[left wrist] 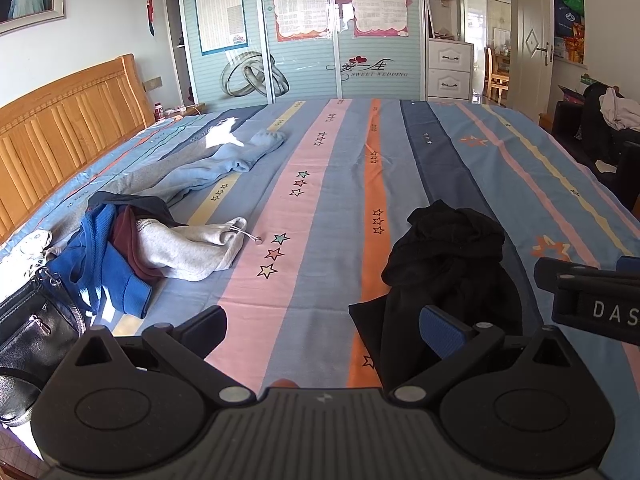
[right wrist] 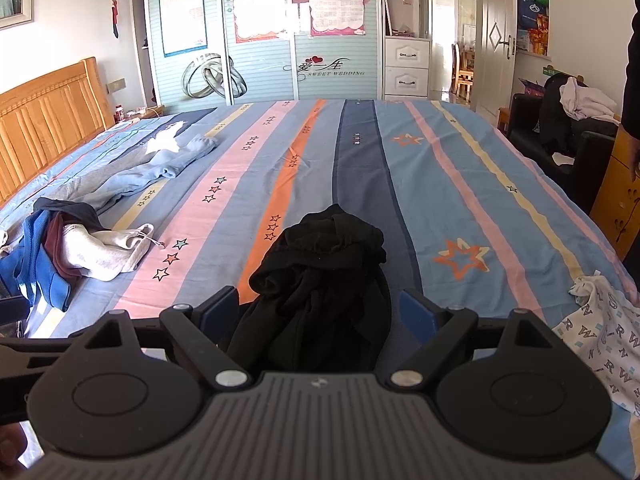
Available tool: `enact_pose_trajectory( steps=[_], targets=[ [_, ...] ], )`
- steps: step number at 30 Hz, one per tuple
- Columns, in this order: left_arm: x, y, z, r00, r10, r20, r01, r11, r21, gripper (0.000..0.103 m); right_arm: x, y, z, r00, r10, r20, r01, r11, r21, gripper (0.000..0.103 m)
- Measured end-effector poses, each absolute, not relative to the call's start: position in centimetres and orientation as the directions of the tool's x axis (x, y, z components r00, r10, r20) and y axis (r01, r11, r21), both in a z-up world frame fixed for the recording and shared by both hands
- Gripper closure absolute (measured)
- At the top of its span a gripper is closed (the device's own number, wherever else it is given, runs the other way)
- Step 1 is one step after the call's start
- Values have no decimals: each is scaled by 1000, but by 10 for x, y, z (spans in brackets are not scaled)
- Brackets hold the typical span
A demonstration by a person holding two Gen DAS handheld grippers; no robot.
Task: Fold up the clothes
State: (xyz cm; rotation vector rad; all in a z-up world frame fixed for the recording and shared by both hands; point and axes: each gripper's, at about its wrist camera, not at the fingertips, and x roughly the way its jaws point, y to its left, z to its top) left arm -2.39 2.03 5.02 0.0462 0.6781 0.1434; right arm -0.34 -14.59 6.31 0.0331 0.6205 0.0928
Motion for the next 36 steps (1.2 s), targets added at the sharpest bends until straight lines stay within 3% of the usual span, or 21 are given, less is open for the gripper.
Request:
enact_pose_trajectory(
  steps=[36],
  targets=[
    [-24,19,52,771,147,-619,-117,989,89,1,-2,-150,63,809,94,-580,-74,996,59,15]
  ],
)
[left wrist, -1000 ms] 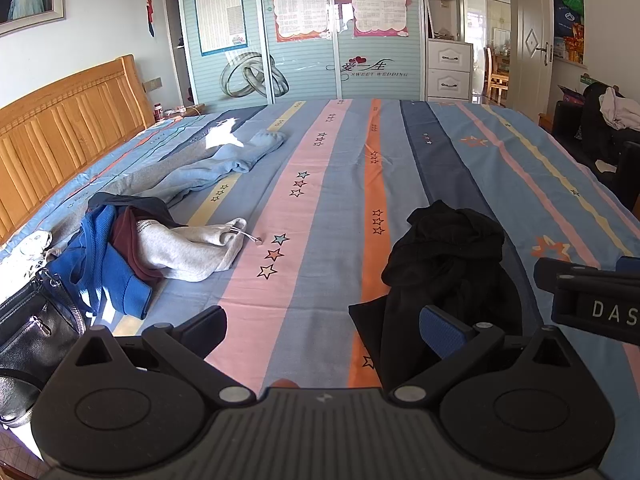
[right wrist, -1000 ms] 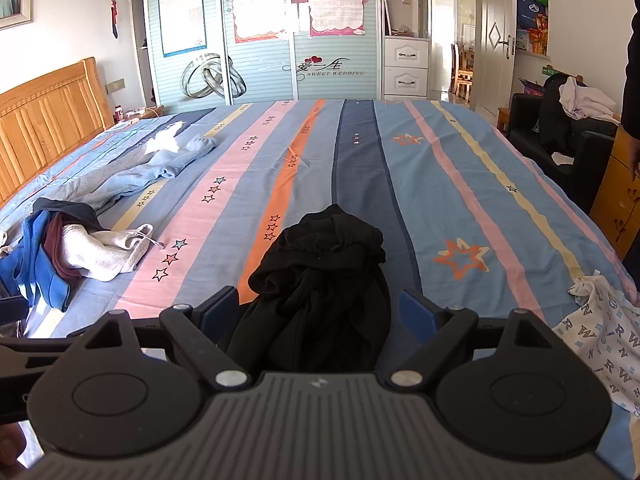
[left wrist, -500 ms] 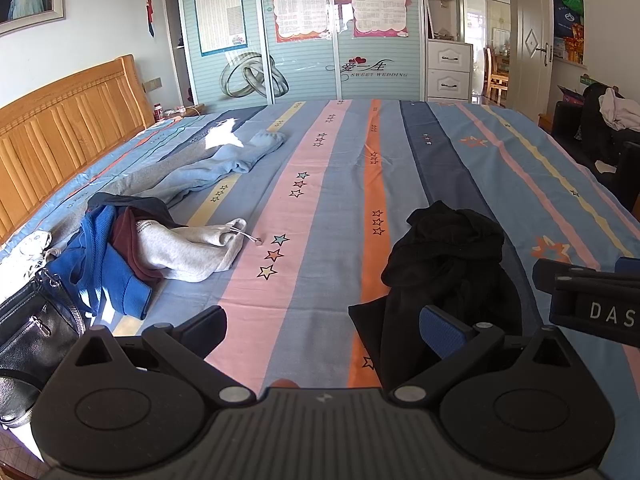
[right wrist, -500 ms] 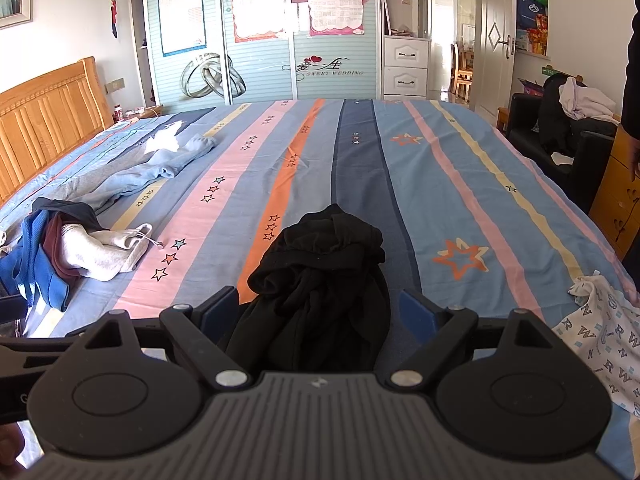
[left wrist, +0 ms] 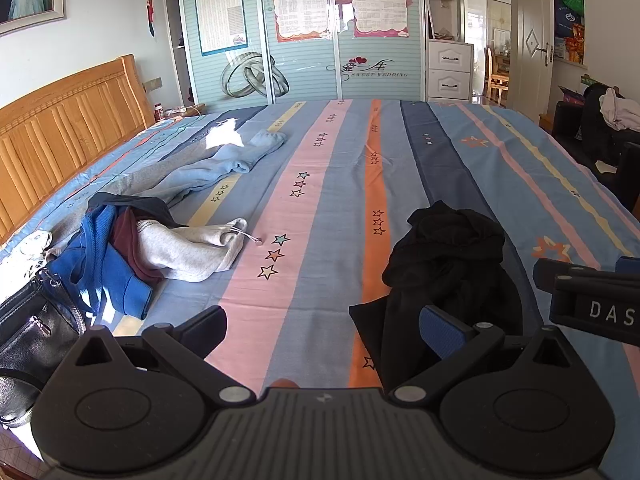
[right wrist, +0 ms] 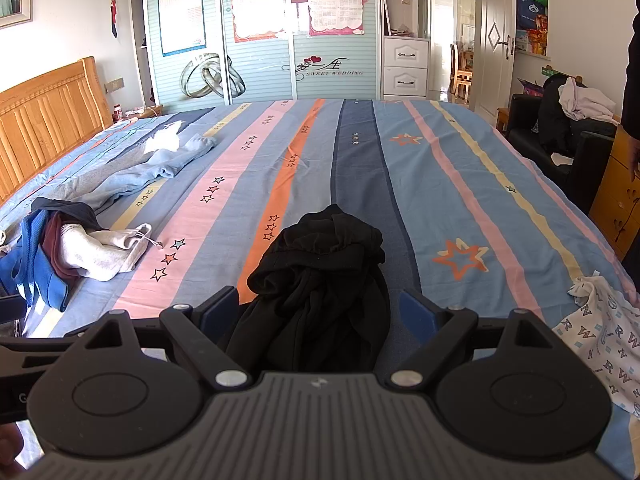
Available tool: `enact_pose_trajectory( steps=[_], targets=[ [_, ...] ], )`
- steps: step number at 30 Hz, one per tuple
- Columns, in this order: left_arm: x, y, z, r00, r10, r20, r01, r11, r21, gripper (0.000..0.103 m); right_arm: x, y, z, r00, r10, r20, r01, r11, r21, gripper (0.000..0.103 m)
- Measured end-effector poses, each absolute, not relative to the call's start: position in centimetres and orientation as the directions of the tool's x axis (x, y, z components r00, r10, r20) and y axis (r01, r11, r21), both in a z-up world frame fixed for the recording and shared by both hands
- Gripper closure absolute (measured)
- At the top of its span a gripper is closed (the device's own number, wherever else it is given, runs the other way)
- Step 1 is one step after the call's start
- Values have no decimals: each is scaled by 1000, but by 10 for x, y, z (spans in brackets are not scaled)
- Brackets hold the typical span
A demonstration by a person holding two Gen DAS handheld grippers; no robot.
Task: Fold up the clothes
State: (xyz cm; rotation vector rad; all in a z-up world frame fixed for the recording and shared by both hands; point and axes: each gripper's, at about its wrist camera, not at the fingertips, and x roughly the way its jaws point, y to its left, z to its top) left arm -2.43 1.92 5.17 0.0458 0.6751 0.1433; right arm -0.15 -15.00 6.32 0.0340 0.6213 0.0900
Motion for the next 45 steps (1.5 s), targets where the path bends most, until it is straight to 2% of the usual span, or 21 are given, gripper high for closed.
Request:
enact_pose_trajectory(
  steps=[40,45],
  targets=[
    [-19,30,50,749,137,-649,-135,989,53,1,1,-148,60,810,81,-580,-69,997,43,15],
    [-22,48,85,834,111,-540,-143,990,-16,1,6,-168,47,798,86,-596,-34,995,98,15]
  ],
)
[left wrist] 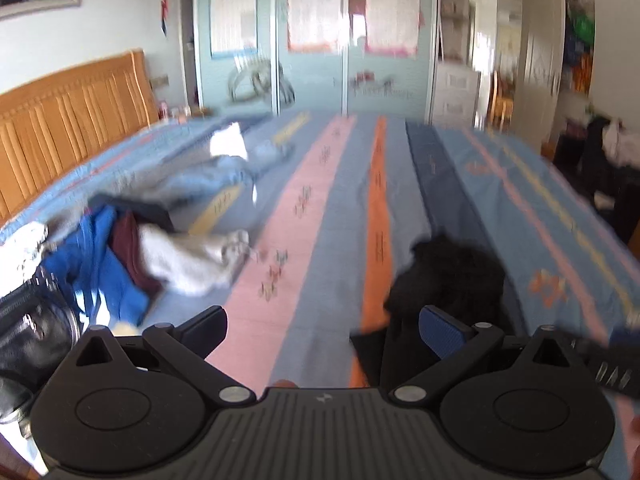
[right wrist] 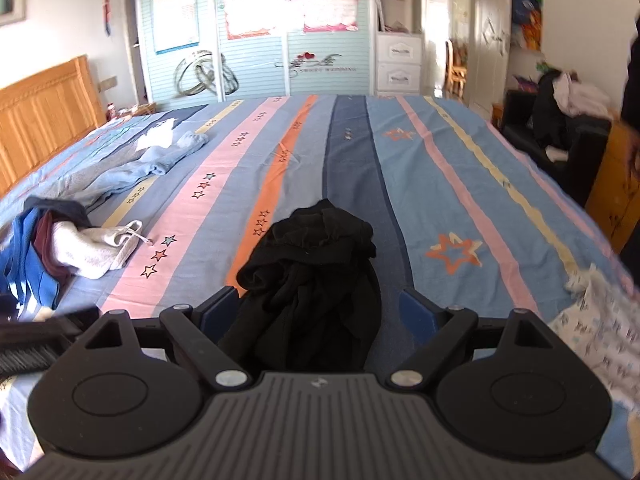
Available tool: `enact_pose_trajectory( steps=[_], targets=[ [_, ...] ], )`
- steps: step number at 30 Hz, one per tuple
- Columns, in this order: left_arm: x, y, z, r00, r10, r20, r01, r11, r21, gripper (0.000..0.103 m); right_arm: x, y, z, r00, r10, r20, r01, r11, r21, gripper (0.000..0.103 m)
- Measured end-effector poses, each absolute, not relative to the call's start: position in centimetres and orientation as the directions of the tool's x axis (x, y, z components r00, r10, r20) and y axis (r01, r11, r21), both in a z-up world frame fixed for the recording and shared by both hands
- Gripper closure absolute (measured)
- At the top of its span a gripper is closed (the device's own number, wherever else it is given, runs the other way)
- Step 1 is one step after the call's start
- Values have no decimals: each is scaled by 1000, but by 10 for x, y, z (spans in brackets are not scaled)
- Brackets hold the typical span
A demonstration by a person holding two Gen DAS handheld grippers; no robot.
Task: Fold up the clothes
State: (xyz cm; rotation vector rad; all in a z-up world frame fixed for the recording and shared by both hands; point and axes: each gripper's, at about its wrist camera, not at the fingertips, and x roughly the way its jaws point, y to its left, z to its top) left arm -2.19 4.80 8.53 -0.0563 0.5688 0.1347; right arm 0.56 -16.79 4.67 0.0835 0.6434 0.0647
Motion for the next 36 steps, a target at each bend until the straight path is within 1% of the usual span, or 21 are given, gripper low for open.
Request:
enact_pose_trajectory(
  steps=[2,4,5,6,7,9,10,11,13,15,17,21,22,24,25,27,29,31,32,34,36],
  targets=[
    [-34,56,98,897,84,-435,-125,990,-66,1,8,-181,40,793,90,-603,0,989,148,15],
    [-44,59,89,925,69,-375,-106,991,-81,1,5,-191,37,799,88,-595,29,983,184,15],
    [-45,60,78,918,64,-391,-105,991,-86,1,4,-195,36,801,89,-592,37,980,198,15],
    [-43,62,65,898,45,-437,-98,990,-99,1,1,-199,34,804,93,-587,43,976,213,15],
    [-40,66,51,869,5,-495,-84,987,-138,1,-1,-203,30,802,97,-590,49,973,226,15],
    [-33,78,26,797,-106,-595,-70,962,-265,1,-5,-211,19,791,105,-602,64,966,252,15],
    [-31,83,20,780,-143,-609,-63,951,-304,1,-5,-214,12,782,109,-613,72,962,263,15],
    [-31,86,19,783,-143,-605,-61,951,-304,1,-5,-218,4,768,110,-631,84,959,270,15],
    [-31,85,38,815,-86,-573,-73,966,-248,1,-6,-225,-10,741,102,-664,117,954,276,15],
    [-35,82,66,862,-34,-505,-70,980,-185,1,-7,-233,-18,732,92,-675,141,949,282,15],
    [-37,75,79,894,17,-448,-64,994,-88,1,-6,-239,-21,735,85,-672,157,944,291,15],
    [-8,75,49,769,26,-639,-73,996,-48,1,6,-248,-25,759,94,-644,160,932,325,15],
    [-6,77,39,763,26,-646,-82,995,-57,3,11,-249,-29,764,104,-637,153,930,335,15],
    [-3,82,20,752,29,-659,-101,992,-71,3,24,-250,-37,772,127,-622,127,929,347,15],
    [-3,82,14,759,62,-648,-124,991,-50,2,31,-251,-42,776,139,-616,114,929,352,15],
    [-4,79,9,785,144,-603,-160,987,27,1,47,-253,-53,780,160,-605,98,924,370,15],
    [-2,73,8,818,208,-537,-174,978,115,1,63,-256,-64,783,180,-595,83,918,388,15],
    [4,66,2,830,241,-502,-174,969,178,1,85,-259,-74,770,218,-599,85,896,436,15],
    [10,65,-1,829,238,-506,-171,970,175,1,97,-259,-77,765,240,-598,87,882,464,15],
    [18,71,-11,811,188,-554,-151,982,112,1,120,-259,-83,756,282,-591,89,850,520,15],
    [24,79,-24,792,150,-592,-145,988,57,1,140,-253,-85,760,277,-588,94,848,521,15]
  ],
)
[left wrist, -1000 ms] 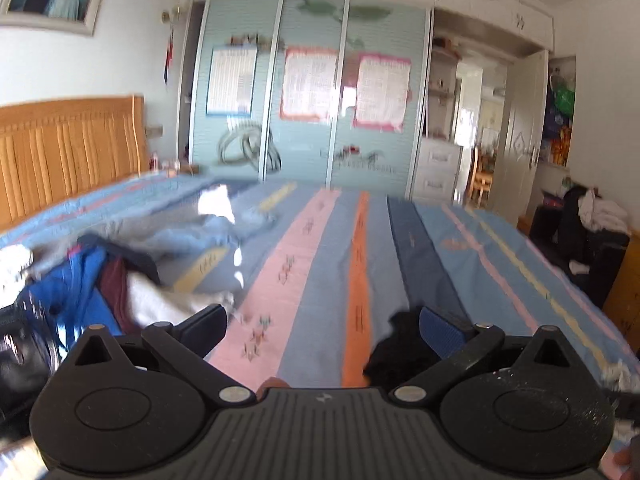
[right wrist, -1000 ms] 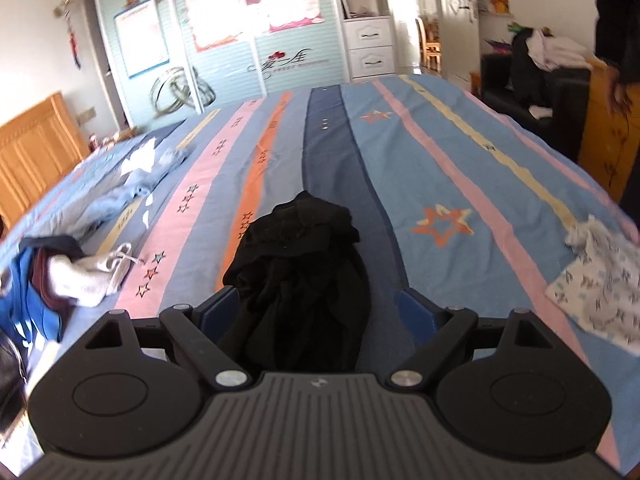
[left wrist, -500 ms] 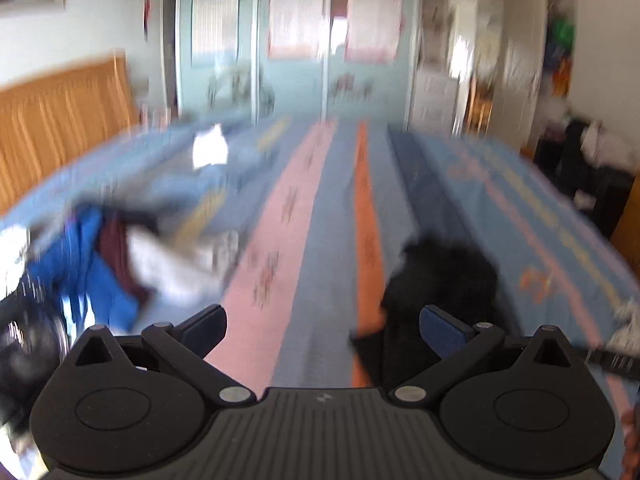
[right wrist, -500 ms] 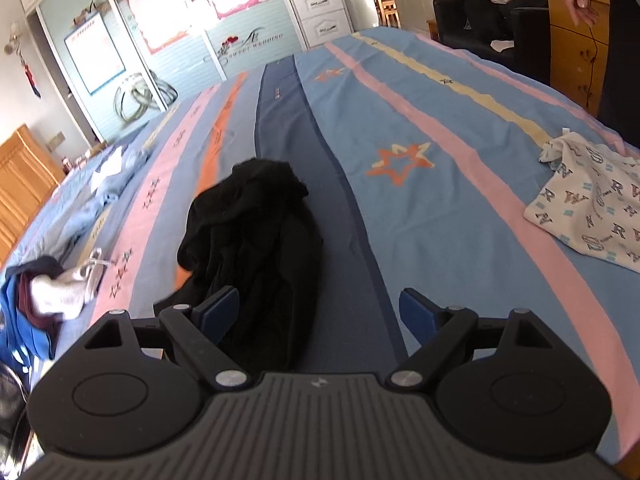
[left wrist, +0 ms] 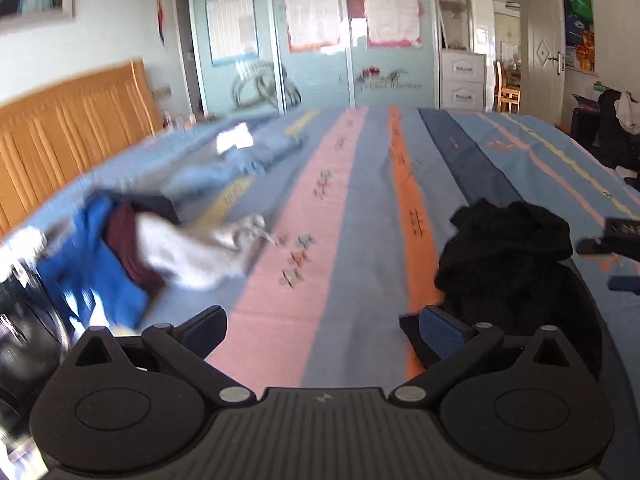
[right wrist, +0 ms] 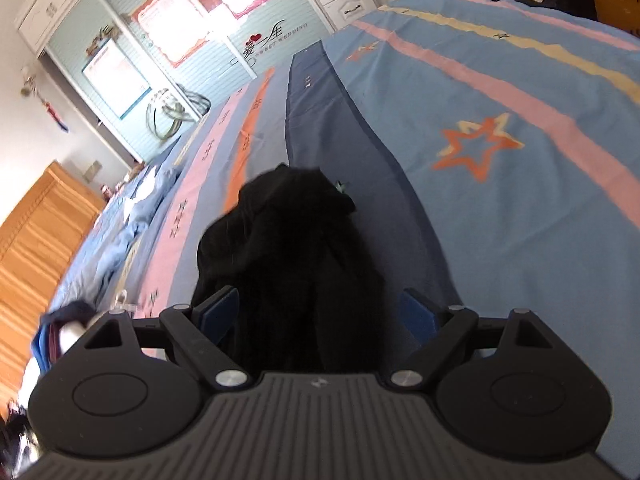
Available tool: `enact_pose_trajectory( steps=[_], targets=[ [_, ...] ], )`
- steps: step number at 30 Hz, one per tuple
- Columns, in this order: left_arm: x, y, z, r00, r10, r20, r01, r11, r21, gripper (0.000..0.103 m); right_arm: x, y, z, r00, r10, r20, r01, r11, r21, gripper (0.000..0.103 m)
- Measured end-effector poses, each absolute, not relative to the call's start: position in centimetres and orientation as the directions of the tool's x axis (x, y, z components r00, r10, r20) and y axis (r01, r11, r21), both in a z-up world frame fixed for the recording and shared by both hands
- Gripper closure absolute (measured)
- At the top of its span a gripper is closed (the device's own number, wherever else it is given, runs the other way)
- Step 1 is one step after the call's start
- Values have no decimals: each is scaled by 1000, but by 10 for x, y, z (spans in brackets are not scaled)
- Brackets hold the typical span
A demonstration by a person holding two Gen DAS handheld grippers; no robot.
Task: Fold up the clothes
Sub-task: 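Lower the right gripper onto the crumpled black garment and close it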
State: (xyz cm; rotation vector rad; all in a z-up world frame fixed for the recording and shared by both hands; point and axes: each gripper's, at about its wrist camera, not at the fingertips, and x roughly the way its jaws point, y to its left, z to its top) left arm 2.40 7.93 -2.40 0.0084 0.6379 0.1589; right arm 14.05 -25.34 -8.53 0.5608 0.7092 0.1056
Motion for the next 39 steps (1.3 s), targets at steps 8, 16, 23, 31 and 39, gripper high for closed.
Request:
enact_pose_trajectory(
  steps=[8,16,23,31,39],
  targets=[
    [48,116,-75,685,227,-693,-242,967,77,1,214,-238,-105,696,217,-684,190,863,467,15],
    [49,130,-83,695,195,-692,-244,969,28,1,215,-244,-95,697,238,-676,208,836,508,25],
    [55,110,-80,694,169,-700,-198,979,41,1,192,-255,-89,720,130,-682,259,861,437,17],
    [56,108,-77,693,153,-704,-197,980,19,1,204,-263,-108,662,223,-715,271,819,506,17],
    [52,122,-79,672,176,-720,-242,970,11,1,221,-248,-100,636,50,-770,290,909,299,15]
  ],
)
